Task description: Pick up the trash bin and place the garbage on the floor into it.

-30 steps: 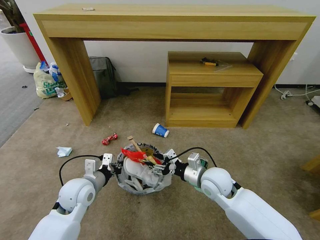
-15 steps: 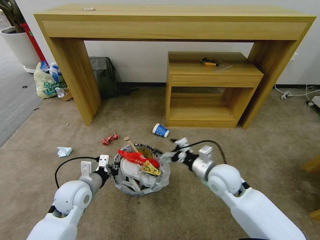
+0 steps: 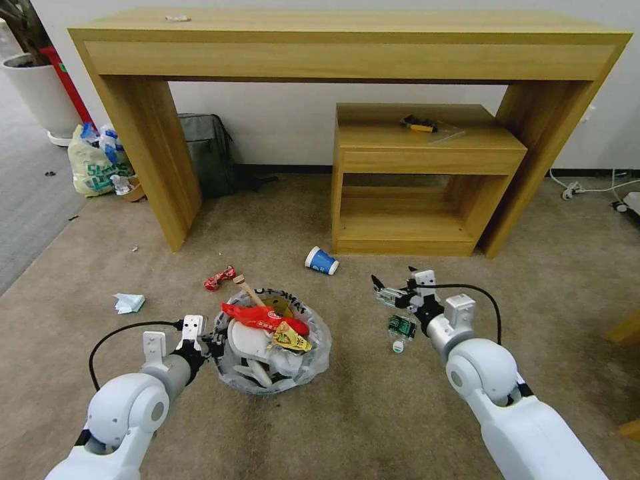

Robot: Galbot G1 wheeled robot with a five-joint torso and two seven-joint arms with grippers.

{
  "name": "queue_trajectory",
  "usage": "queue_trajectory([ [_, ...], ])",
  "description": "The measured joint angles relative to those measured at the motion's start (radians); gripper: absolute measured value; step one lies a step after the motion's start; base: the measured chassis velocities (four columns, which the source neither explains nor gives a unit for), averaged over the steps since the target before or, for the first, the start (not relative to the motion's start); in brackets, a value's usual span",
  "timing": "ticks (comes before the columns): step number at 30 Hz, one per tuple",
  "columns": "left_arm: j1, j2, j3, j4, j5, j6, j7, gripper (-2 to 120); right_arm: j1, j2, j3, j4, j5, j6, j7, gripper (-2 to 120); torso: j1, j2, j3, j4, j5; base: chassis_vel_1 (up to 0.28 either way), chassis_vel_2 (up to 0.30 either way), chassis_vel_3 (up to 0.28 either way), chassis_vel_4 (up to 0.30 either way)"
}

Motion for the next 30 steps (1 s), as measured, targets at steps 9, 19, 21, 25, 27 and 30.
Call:
queue_trajectory([
  [9,0.004,-0.011,0.005,0.000,0.010,0.000,0.002,0,-0.053,0.008,0.048,0.017,0.000,0.015,-0.024,100,0.000,0.000,0.000,0.0000,0.0000,-0.022,0.025,0.023,-0.025],
  [19,0.008,-0.012,0.005,-0.001,0.011,0.000,0.003,0,-0.070,0.007,0.051,0.025,0.001,0.015,-0.027,100,0.000,0.000,0.000,0.0000,-0.0002,-0.146,0.152,0.149,-0.148],
  [21,0.008,-0.013,0.005,-0.002,0.011,0.000,0.003,0,-0.072,0.007,0.049,0.025,0.001,0.015,-0.027,100,0.000,0.000,0.000,0.0001,0.0002,-0.144,0.153,0.163,-0.139],
  [25,0.010,-0.018,0.005,-0.003,0.012,0.000,0.003,0,-0.093,-0.006,0.057,0.022,0.001,0.007,-0.031,100,0.000,0.000,0.000,0.0001,0.0000,-0.127,0.122,0.125,-0.133],
  [27,0.012,-0.021,0.005,-0.004,0.014,0.000,0.003,0,-0.122,-0.037,0.095,-0.009,-0.013,0.006,-0.106,100,0.000,0.000,0.000,0.0003,0.0001,-0.061,0.095,0.063,-0.089],
  [30,0.016,-0.021,0.002,-0.008,0.014,0.000,0.004,0,-0.149,-0.093,0.165,-0.069,-0.063,0.041,-0.263,100,0.000,0.000,0.000,0.0001,0.0002,-0.026,0.058,0.032,-0.032],
])
